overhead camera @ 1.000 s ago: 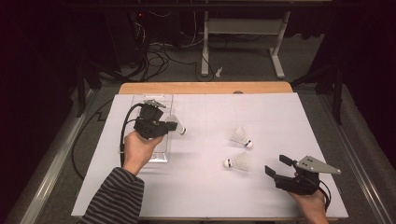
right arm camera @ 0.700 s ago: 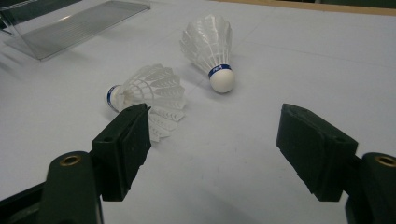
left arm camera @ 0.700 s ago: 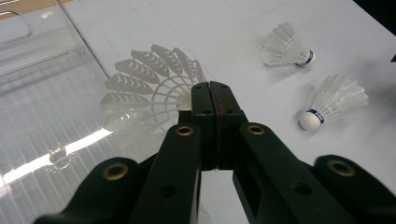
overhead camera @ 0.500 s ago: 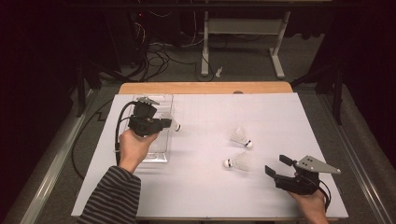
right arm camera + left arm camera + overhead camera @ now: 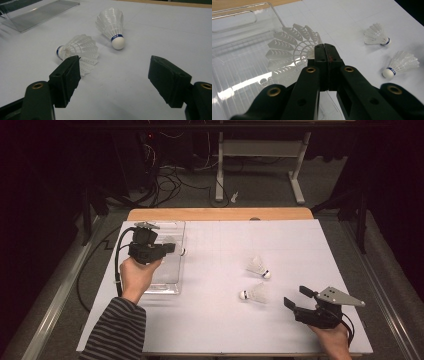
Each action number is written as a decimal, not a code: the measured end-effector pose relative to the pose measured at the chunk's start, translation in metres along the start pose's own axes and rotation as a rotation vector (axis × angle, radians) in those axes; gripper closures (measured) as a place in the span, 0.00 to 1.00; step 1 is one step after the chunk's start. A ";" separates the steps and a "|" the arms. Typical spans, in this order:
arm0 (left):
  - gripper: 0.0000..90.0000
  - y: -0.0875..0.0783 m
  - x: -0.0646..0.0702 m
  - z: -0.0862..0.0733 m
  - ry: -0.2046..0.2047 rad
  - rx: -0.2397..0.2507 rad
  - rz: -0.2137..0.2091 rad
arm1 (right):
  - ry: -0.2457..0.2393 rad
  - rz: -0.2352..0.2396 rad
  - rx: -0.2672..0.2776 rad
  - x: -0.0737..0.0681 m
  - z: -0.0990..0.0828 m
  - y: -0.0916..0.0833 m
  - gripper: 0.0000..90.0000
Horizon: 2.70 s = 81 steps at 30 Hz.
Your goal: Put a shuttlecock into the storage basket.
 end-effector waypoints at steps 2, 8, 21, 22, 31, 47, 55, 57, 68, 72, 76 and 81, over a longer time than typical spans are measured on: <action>1.00 0.000 -0.001 0.000 0.001 0.002 0.006 | -0.001 0.000 0.001 0.000 0.000 0.000 0.30; 1.00 0.003 -0.008 0.002 0.002 0.009 0.030 | -0.001 0.001 -0.002 0.000 0.000 0.000 0.30; 1.00 0.014 -0.020 0.005 -0.005 0.014 0.071 | 0.001 0.002 0.000 0.000 0.000 0.000 0.30; 1.00 0.015 -0.021 0.005 -0.006 0.014 0.073 | 0.002 0.001 0.000 0.000 0.000 0.000 0.30; 1.00 0.028 -0.032 0.006 -0.021 0.012 0.103 | 0.008 0.002 0.001 0.001 0.000 0.000 0.30; 1.00 0.049 -0.046 0.009 -0.031 0.003 0.148 | 0.007 0.002 -0.001 0.001 0.000 0.000 0.30; 1.00 0.061 -0.050 0.007 -0.046 -0.017 0.162 | 0.011 0.005 0.001 0.001 0.000 0.000 0.30; 1.00 0.064 -0.053 0.006 -0.060 -0.021 0.165 | 0.011 0.006 0.002 0.001 0.000 0.000 0.30; 1.00 0.080 -0.061 0.000 -0.079 -0.046 0.196 | 0.011 0.009 0.003 0.001 0.000 0.000 0.30; 1.00 0.083 -0.062 -0.001 -0.089 -0.049 0.200 | 0.012 0.009 0.004 0.001 0.001 0.000 0.30; 1.00 0.084 -0.063 -0.001 -0.097 -0.053 0.199 | 0.010 0.009 0.003 0.001 0.000 0.000 0.30; 1.00 0.089 -0.066 -0.004 -0.109 -0.061 0.209 | 0.010 0.010 0.002 0.001 0.000 0.000 0.30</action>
Point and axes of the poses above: each handheld gripper's, and its own axes: y roughly forward along the jaws, z roughly out of its top, x roughly to its right, the point moved 7 cm from there along y, roughly forward along the jaws, and after that the axes turned 15 degrees about y, right-handed, at the moved point
